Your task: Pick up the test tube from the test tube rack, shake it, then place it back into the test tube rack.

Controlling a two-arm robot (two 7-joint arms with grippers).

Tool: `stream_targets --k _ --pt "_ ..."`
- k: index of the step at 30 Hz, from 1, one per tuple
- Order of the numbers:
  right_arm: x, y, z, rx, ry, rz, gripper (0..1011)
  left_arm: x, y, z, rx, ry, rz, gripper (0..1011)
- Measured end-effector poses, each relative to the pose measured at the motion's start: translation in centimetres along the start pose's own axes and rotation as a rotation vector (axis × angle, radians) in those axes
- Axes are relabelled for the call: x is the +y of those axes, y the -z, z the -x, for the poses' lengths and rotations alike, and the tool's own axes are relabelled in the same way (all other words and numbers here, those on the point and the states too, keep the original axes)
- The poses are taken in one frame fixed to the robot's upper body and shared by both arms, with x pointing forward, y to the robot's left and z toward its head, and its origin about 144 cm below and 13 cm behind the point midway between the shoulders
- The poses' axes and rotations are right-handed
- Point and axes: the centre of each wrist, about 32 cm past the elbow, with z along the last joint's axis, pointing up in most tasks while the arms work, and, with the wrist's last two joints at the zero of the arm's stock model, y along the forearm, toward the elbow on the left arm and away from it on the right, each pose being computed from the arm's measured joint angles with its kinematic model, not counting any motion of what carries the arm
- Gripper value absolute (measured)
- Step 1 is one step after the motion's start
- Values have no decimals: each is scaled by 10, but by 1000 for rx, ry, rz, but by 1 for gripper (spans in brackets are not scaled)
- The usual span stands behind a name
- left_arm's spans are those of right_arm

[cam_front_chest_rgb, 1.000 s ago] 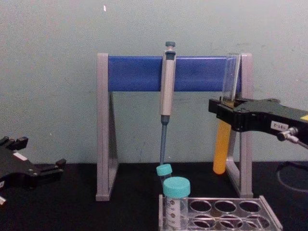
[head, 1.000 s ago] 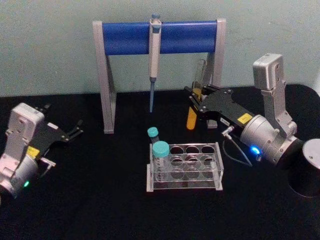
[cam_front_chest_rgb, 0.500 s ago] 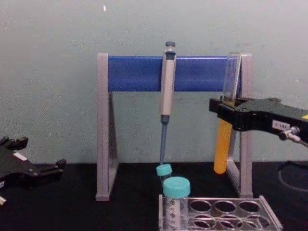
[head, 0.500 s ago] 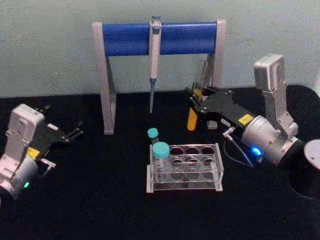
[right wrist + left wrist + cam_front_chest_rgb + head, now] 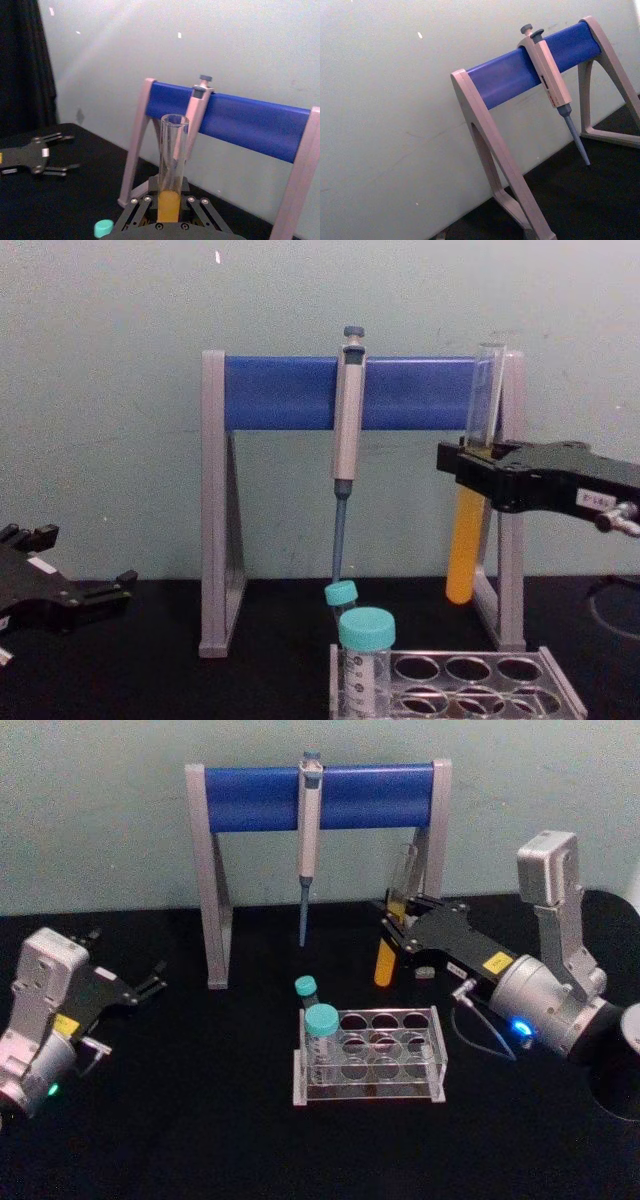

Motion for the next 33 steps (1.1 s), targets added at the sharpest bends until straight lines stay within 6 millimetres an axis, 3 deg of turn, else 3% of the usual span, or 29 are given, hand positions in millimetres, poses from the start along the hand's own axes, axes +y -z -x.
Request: stream_targets --k 14,33 --pt "-28 -2 -3 -8 -102 25 230 0 0 0 0 0 0 1001" --pt "-23 11 -4 7 -119 53 232 0 0 0 0 0 0 1001"
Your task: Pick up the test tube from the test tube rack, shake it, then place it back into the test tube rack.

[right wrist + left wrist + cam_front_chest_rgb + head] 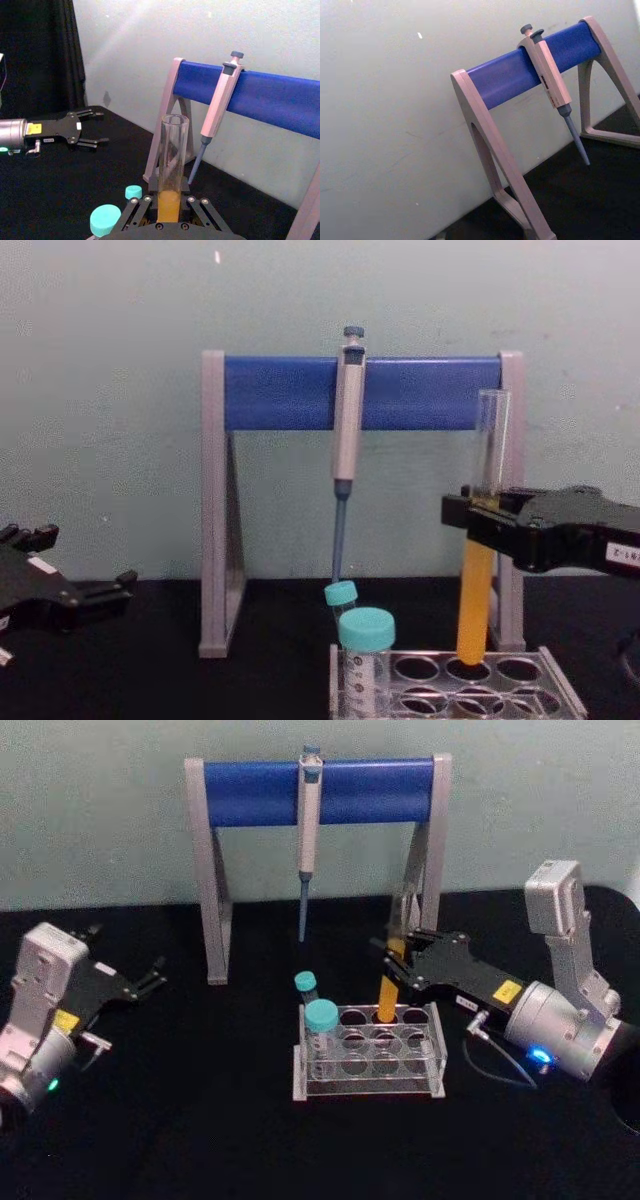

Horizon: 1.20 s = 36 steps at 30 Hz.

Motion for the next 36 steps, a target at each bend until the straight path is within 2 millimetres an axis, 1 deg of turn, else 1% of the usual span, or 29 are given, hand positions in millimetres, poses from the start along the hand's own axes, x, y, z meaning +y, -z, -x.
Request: stream_targets --k 36 --pt "5 18 -1 18 20 35 230 0 0 0 0 0 0 1001"
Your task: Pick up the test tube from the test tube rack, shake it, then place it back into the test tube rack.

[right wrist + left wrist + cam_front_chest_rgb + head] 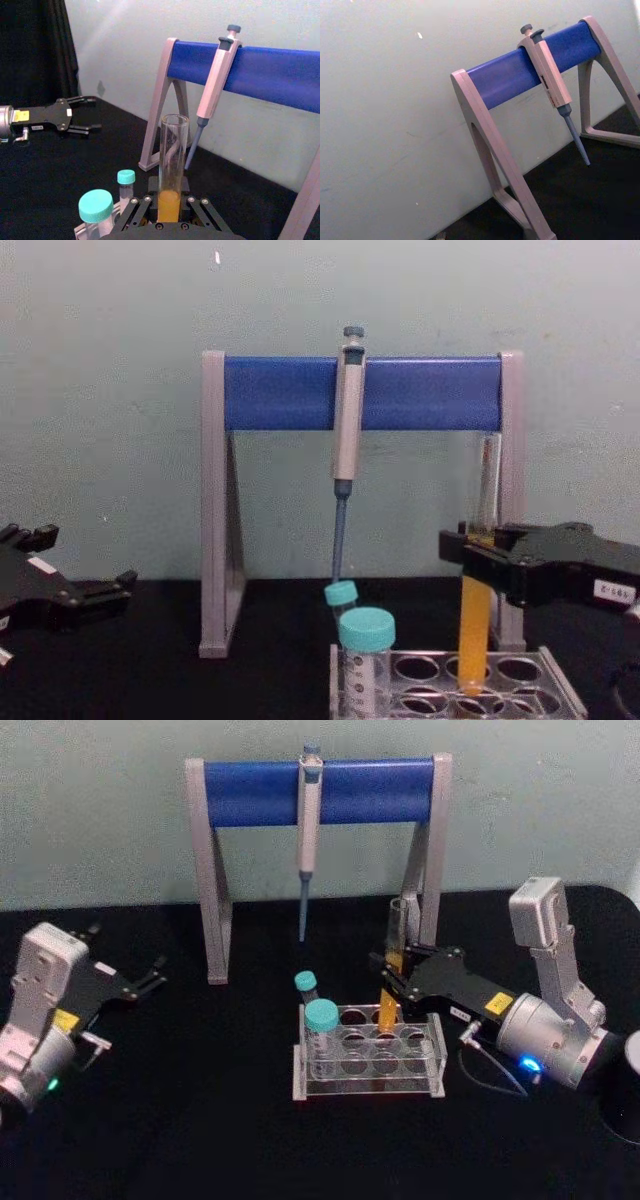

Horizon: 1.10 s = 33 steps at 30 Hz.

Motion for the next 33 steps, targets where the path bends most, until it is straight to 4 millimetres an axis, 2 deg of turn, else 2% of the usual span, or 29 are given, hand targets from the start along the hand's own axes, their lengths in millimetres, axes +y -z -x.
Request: stream_targets --k 33 --pt "2 16 3 30 1 48 230 0 0 0 0 0 0 1001"
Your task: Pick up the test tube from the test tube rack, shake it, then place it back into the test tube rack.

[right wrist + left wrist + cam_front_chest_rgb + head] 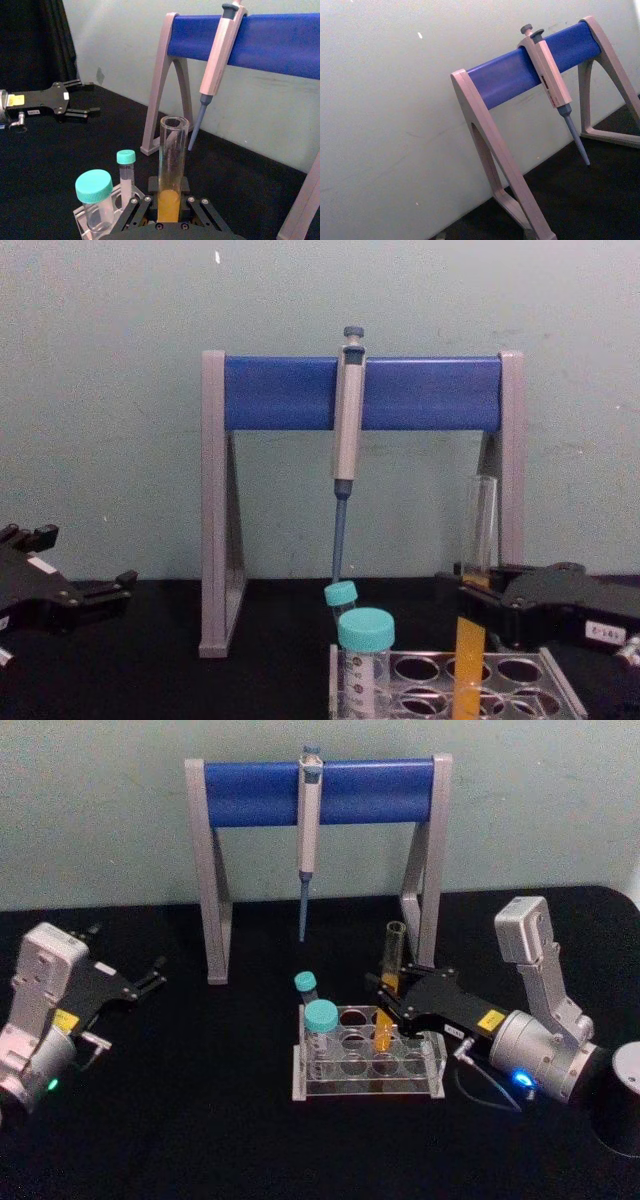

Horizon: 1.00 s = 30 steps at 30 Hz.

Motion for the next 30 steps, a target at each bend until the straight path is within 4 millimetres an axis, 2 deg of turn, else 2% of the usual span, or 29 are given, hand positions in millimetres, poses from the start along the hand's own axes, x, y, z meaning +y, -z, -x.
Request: stream_targets --k 30 --pt "3 7 -1 6 6 26 230 0 0 0 0 0 0 1001"
